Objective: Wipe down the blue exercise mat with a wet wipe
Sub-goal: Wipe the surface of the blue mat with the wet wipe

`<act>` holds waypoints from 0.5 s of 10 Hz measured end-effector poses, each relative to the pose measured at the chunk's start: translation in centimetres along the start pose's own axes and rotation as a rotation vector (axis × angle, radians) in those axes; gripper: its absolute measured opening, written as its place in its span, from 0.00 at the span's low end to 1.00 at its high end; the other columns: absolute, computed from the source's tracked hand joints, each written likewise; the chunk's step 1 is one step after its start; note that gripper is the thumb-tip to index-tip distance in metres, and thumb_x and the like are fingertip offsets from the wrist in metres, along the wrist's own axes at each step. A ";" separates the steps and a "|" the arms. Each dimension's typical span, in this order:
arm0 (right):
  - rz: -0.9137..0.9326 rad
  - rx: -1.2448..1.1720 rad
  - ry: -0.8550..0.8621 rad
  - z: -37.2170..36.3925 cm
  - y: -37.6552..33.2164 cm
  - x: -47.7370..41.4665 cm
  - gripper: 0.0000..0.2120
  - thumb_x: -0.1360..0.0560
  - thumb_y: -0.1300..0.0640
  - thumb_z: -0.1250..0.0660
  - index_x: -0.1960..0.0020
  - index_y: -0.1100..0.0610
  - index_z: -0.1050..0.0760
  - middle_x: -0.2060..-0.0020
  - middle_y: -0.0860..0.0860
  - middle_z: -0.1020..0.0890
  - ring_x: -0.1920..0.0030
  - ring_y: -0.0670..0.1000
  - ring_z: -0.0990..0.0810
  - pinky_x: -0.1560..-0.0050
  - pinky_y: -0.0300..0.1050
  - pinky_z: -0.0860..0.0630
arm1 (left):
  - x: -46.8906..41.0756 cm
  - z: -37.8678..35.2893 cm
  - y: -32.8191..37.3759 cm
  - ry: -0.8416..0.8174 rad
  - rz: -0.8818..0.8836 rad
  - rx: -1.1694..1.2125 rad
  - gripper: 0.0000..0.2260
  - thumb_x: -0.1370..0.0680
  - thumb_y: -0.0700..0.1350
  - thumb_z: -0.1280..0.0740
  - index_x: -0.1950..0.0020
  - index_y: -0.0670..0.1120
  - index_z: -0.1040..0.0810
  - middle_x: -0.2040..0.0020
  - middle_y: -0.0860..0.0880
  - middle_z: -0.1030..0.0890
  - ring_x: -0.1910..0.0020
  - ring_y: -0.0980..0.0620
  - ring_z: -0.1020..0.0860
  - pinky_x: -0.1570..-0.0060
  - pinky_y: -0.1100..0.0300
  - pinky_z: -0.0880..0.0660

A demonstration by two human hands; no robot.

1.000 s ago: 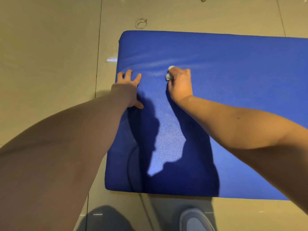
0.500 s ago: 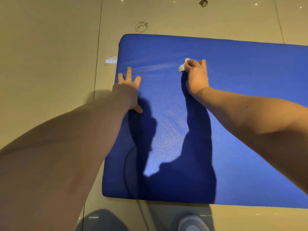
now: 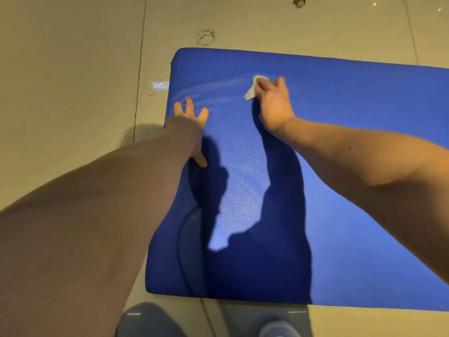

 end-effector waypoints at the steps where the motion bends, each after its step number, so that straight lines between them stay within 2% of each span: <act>1: -0.198 0.010 0.042 0.2 5.8 -0.6 0.17 0.21 0.66 0.43 0.35 0.58 0.25 0.33 0.60 0.29 0.32 0.57 0.33 0.34 0.55 0.39 | 0.1 0.0 0.0 0.016 -0.005 -0.003 0.64 0.47 0.67 0.17 0.22 0.52 0.51 0.19 0.42 0.57 0.23 0.34 0.50 0.42 0.44 0.23; 2: -0.312 -0.051 0.096 -0.4 3.7 -2.2 0.15 0.24 0.62 0.40 0.38 0.59 0.24 0.36 0.58 0.27 0.34 0.57 0.31 0.36 0.53 0.36 | 0.0 0.0 -0.1 0.025 -0.018 0.010 0.63 0.46 0.66 0.17 0.22 0.52 0.51 0.19 0.42 0.57 0.22 0.33 0.51 0.42 0.44 0.23; 3: -0.222 -0.119 0.071 -0.4 -0.1 -2.8 0.14 0.24 0.59 0.41 0.41 0.58 0.25 0.39 0.52 0.26 0.37 0.58 0.30 0.44 0.47 0.36 | -0.1 -0.1 -0.2 0.027 -0.019 0.024 0.64 0.46 0.66 0.17 0.21 0.52 0.51 0.19 0.42 0.58 0.22 0.33 0.51 0.40 0.44 0.24; 4: -0.062 -0.007 0.012 -1.6 -6.3 -2.6 0.21 0.19 0.48 0.47 0.36 0.61 0.28 0.32 0.51 0.31 0.40 0.60 0.32 0.50 0.48 0.38 | -0.1 -0.1 -0.2 0.011 -0.015 0.033 0.64 0.46 0.65 0.17 0.21 0.53 0.51 0.19 0.43 0.59 0.22 0.34 0.52 0.40 0.43 0.25; 5: -0.076 0.066 -0.053 -1.4 -4.5 -2.7 0.29 0.18 0.45 0.51 0.28 0.64 0.35 0.25 0.53 0.37 0.35 0.61 0.34 0.42 0.52 0.34 | -0.1 -0.1 -0.3 0.008 -0.009 0.031 0.63 0.45 0.65 0.17 0.21 0.53 0.52 0.19 0.43 0.59 0.22 0.34 0.52 0.39 0.42 0.25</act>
Point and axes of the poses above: each hand's wrist, its own x-axis away from the middle knuckle, its own z-axis out of the back of the hand, y = z × x, the point moved 10 cm from there along -x, towards the middle knuckle
